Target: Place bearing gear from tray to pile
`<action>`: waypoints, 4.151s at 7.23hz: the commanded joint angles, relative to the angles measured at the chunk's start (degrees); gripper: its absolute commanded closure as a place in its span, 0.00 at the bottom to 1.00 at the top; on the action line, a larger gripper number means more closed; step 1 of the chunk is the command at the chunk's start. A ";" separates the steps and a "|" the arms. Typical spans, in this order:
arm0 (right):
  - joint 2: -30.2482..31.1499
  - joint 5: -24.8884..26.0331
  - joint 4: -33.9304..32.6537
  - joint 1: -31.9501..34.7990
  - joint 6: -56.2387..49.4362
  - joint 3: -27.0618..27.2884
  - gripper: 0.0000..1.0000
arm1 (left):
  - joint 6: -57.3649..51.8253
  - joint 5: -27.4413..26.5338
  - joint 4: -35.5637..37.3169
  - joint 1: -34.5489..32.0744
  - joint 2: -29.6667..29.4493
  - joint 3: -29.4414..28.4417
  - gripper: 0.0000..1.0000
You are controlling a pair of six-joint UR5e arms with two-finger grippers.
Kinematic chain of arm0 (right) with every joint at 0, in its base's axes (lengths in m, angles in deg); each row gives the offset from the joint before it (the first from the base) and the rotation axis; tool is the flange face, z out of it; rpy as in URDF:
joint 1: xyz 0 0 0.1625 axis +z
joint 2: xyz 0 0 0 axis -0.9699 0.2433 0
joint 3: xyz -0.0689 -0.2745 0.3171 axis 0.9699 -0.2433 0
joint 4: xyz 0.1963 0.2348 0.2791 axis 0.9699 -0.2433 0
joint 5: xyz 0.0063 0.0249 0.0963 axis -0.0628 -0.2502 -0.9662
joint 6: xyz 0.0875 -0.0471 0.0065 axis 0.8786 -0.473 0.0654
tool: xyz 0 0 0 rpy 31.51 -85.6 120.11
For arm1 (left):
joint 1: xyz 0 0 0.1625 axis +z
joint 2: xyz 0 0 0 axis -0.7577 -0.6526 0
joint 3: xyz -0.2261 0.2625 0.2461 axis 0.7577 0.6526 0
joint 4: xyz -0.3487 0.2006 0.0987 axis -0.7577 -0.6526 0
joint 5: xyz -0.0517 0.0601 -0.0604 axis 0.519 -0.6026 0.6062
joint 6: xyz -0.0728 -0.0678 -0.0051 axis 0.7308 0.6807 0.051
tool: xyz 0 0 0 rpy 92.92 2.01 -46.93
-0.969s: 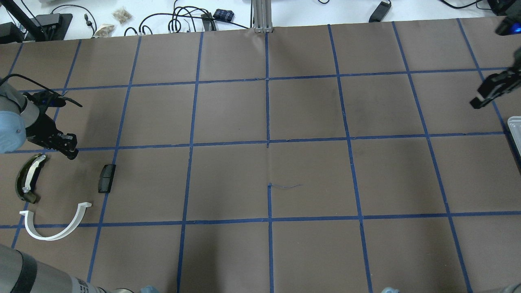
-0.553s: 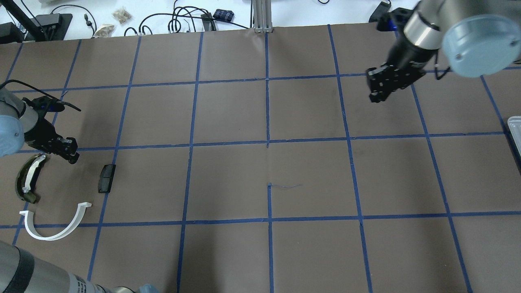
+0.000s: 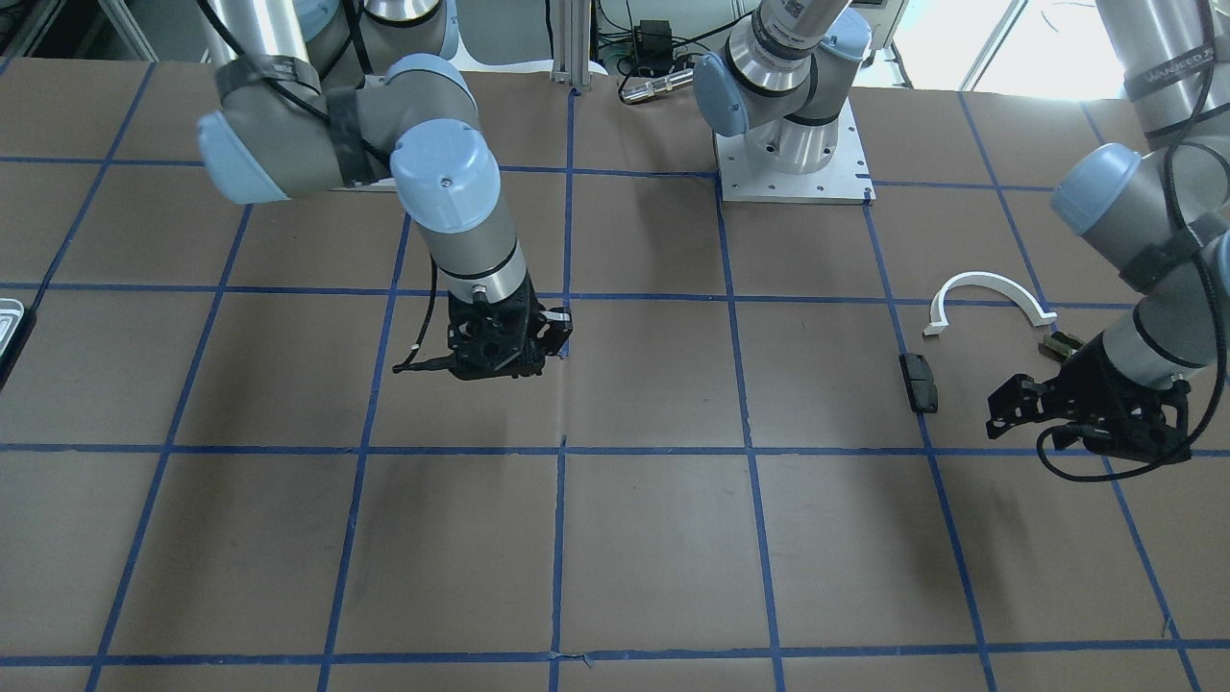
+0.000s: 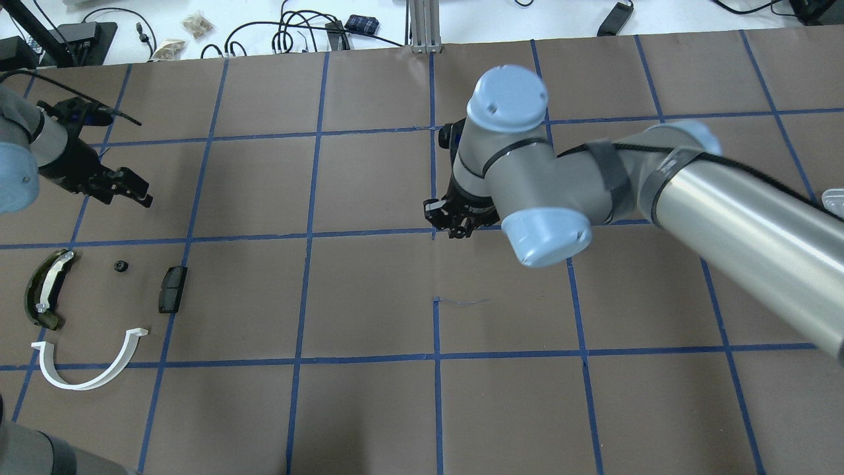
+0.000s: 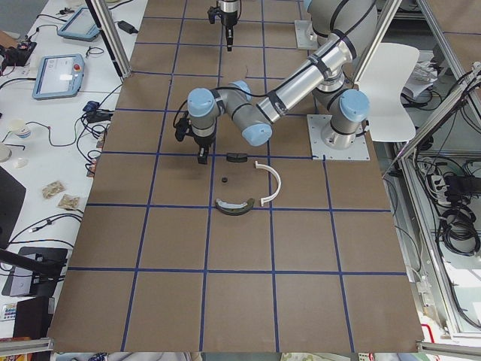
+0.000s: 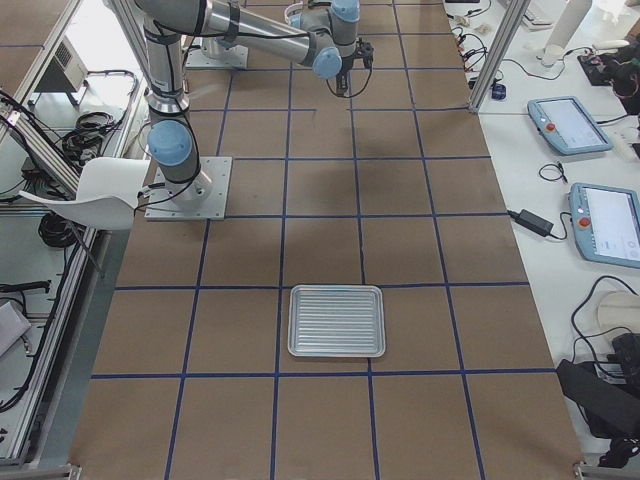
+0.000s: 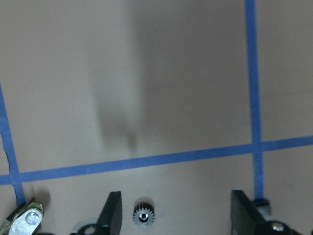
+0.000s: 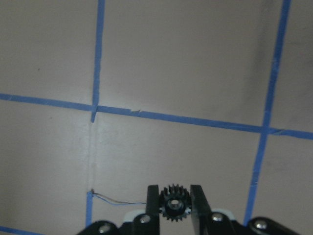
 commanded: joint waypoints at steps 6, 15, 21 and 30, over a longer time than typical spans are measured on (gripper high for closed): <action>-3.60 3.82 -6.55 1.75 2.76 -2.50 0.00 | 31.37 0.49 -9.77 -19.88 -2.44 -5.91 0.12; 15.65 6.19 37.96 -16.46 -16.40 -17.93 0.00 | 60.04 -0.21 12.72 -48.78 -8.59 4.47 0.13; 15.56 4.52 31.54 -15.75 -16.05 -18.71 0.00 | 60.04 -0.22 12.92 -49.15 -9.92 5.97 0.37; 14.51 4.70 31.45 -16.01 -15.44 -18.36 0.00 | 36.02 -5.30 -2.98 -25.94 -2.64 -0.98 1.00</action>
